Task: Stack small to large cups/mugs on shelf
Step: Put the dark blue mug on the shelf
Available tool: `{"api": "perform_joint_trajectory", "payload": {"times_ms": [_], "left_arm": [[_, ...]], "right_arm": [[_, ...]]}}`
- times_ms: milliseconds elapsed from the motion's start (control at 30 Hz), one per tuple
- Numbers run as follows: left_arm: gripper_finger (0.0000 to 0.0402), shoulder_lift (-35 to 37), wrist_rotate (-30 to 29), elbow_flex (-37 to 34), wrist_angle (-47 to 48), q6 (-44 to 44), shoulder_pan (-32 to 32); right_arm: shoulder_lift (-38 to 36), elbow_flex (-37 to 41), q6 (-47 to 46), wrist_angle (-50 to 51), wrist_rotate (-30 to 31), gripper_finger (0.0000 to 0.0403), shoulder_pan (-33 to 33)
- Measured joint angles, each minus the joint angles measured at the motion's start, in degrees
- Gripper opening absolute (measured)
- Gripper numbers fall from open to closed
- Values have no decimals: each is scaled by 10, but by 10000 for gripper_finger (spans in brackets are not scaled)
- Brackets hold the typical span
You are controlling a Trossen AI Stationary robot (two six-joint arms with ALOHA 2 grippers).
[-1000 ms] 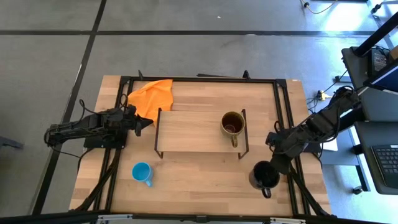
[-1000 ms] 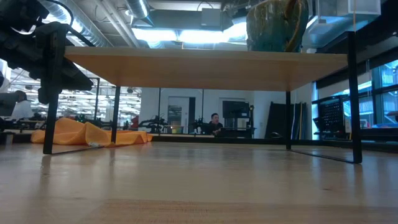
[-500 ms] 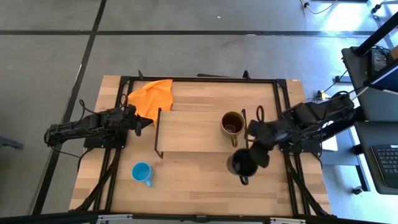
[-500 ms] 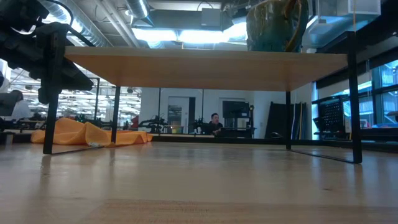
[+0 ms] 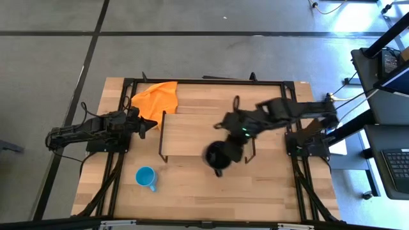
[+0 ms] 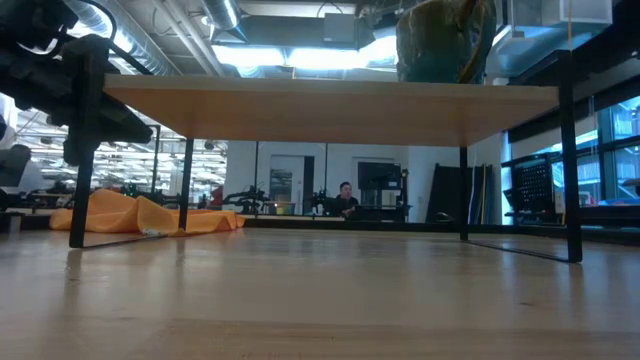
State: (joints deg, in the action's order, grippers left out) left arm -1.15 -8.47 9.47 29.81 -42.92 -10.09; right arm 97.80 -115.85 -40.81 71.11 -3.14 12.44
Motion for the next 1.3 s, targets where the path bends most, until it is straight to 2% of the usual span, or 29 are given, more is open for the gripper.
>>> {"api": "perform_joint_trajectory", "payload": {"times_ms": [233,433,800,1067,1300], "left_arm": [[42,0,4,0,0,0,0],[42,0,4,0,1,0,0],[42,0,4,0,1,0,0],[42,0,4,0,1,0,0],[42,0,4,0,2,0,0]], "right_arm": [[97,-116,99,49,-14,22,-68],[132,-177,153,82,-22,22,-115],[134,-180,175,124,-48,23,-181],[160,-180,180,123,-89,23,-186],[176,-179,187,119,-81,23,-188]]}}
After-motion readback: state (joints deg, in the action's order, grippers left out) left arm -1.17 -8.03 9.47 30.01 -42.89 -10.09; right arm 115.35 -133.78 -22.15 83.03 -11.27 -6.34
